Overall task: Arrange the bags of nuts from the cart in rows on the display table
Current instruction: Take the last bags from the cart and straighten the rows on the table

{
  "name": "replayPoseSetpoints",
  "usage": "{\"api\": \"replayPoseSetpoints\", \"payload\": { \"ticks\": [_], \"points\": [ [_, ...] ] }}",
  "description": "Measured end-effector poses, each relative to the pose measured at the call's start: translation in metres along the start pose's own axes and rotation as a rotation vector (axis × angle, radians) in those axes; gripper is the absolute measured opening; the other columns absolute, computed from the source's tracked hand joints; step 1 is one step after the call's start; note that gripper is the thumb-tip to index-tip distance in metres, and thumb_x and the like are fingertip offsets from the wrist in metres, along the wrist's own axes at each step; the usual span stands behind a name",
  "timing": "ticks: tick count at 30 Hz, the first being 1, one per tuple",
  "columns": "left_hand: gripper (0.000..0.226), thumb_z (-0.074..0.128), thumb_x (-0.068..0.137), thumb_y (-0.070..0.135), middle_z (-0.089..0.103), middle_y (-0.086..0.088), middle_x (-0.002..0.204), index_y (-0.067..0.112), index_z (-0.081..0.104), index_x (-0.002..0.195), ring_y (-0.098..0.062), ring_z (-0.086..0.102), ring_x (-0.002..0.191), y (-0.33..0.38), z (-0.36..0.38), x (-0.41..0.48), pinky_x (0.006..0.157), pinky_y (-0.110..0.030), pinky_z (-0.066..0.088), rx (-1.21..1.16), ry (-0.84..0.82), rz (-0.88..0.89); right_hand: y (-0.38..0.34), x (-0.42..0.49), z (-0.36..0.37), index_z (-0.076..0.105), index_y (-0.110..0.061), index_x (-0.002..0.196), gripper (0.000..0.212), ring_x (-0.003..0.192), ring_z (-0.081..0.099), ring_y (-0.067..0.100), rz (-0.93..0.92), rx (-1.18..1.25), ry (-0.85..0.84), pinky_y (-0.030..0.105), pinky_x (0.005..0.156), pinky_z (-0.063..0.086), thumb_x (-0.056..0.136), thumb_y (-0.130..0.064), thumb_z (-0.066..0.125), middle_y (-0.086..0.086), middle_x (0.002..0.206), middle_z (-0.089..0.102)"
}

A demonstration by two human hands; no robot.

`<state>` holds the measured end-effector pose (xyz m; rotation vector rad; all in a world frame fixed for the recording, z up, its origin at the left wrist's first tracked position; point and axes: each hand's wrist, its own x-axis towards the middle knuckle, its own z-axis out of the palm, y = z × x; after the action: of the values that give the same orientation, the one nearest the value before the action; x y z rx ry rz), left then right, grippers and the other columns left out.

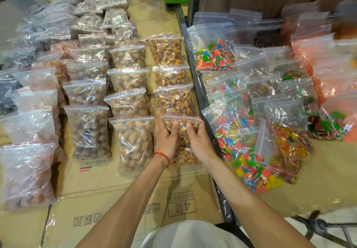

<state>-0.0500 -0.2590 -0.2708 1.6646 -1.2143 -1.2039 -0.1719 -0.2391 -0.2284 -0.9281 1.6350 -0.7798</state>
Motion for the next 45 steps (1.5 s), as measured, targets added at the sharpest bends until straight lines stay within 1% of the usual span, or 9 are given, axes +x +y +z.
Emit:
{"api": "replayPoseSetpoints", "payload": {
  "ticks": [5, 9, 14, 18, 22, 28, 35, 40, 45],
  "points": [
    [0.071, 0.053, 0.095, 0.058, 0.047, -0.001, 0.157, 0.028, 0.031, 0.155, -0.018, 0.043, 0.146, 0.006, 0.002, -0.005, 0.122, -0.047, 0.035, -0.111, 0.044, 0.025, -0.006, 0.01, 0.0, 0.032, -0.025, 0.162, 0.048, 0.127, 0.054, 0.003, -0.092, 0.007, 0.008, 0.002, 0.087, 0.039, 0.115, -0.031, 0.039, -0.007, 0.148, 0.05],
    [0.076, 0.055, 0.09, 0.06, 0.052, 0.0, 0.152, 0.023, 0.038, 0.154, -0.017, 0.046, 0.143, 0.01, 0.0, 0.006, 0.12, -0.048, 0.037, -0.119, 0.075, 0.007, -0.013, 0.019, 0.003, 0.015, -0.027, 0.169, 0.063, 0.148, 0.041, 0.012, -0.047, 0.072, -0.034, 0.028, 0.117, 0.036, 0.114, -0.044, 0.039, -0.004, 0.165, 0.039],
    [0.071, 0.054, 0.092, 0.056, 0.055, 0.003, 0.146, 0.022, 0.04, 0.153, -0.014, 0.05, 0.134, 0.017, 0.002, 0.008, 0.119, -0.042, 0.038, -0.126, 0.051, -0.025, -0.007, 0.02, 0.009, 0.01, -0.026, 0.169, 0.071, 0.155, 0.034, 0.018, 0.004, 0.074, -0.012, 0.034, 0.122, 0.027, 0.111, -0.055, 0.037, 0.0, 0.169, 0.036],
    [0.064, 0.057, 0.088, 0.056, 0.061, -0.006, 0.141, 0.018, 0.053, 0.139, -0.022, 0.055, 0.133, 0.006, -0.004, 0.013, 0.116, -0.049, 0.041, -0.201, 0.06, -0.078, -0.001, 0.02, 0.026, 0.035, -0.027, 0.16, 0.082, 0.148, 0.045, 0.019, -0.081, -0.042, 0.078, 0.049, 0.124, 0.036, 0.094, -0.077, 0.033, -0.002, 0.159, 0.05],
    [0.063, 0.054, 0.088, 0.054, 0.062, -0.008, 0.138, 0.014, 0.053, 0.136, -0.025, 0.056, 0.131, -0.001, -0.001, 0.009, 0.115, -0.049, 0.041, -0.2, 0.139, -0.101, 0.004, 0.021, 0.016, 0.05, -0.023, 0.143, 0.061, 0.127, 0.063, 0.018, -0.104, -0.163, -0.029, 0.048, 0.111, 0.049, 0.103, -0.067, 0.041, -0.001, 0.136, 0.066],
    [0.034, 0.059, 0.102, 0.035, 0.061, 0.003, 0.136, 0.025, 0.051, 0.133, -0.014, 0.056, 0.128, 0.012, 0.008, 0.008, 0.11, -0.031, 0.041, -0.163, 0.022, -0.048, 0.005, 0.017, 0.013, 0.044, -0.022, 0.155, 0.05, 0.136, 0.055, 0.019, -0.061, 0.002, 0.118, 0.042, 0.117, 0.042, 0.111, -0.045, 0.046, -0.002, 0.146, 0.06],
    [0.064, 0.057, 0.098, 0.047, 0.054, 0.003, 0.152, 0.026, 0.037, 0.155, -0.015, 0.049, 0.141, 0.008, 0.009, 0.004, 0.121, -0.047, 0.036, -0.19, 0.021, -0.061, 0.01, 0.022, 0.0, 0.05, -0.034, 0.135, 0.025, 0.101, 0.059, -0.017, -0.068, -0.025, 0.005, 0.014, 0.088, 0.044, 0.111, -0.04, 0.05, -0.023, 0.12, 0.063],
    [0.062, 0.058, 0.094, 0.051, 0.058, 0.004, 0.147, 0.031, 0.043, 0.15, -0.017, 0.052, 0.138, 0.002, 0.004, 0.007, 0.119, -0.052, 0.038, -0.184, 0.002, -0.046, 0.011, 0.02, 0.011, 0.05, -0.024, 0.146, 0.04, 0.125, 0.062, 0.014, -0.101, 0.008, 0.079, 0.038, 0.111, 0.047, 0.11, -0.039, 0.052, -0.003, 0.136, 0.065],
    [0.065, 0.055, 0.093, 0.057, 0.057, -0.001, 0.146, 0.024, 0.045, 0.147, -0.02, 0.053, 0.136, 0.005, 0.001, 0.008, 0.117, -0.05, 0.04, -0.083, -0.006, -0.041, 0.009, 0.021, 0.002, 0.058, -0.025, 0.14, 0.037, 0.119, 0.067, 0.008, -0.096, -0.002, 0.077, 0.038, 0.109, 0.052, 0.106, -0.039, 0.061, -0.006, 0.13, 0.071]
  ]
}}
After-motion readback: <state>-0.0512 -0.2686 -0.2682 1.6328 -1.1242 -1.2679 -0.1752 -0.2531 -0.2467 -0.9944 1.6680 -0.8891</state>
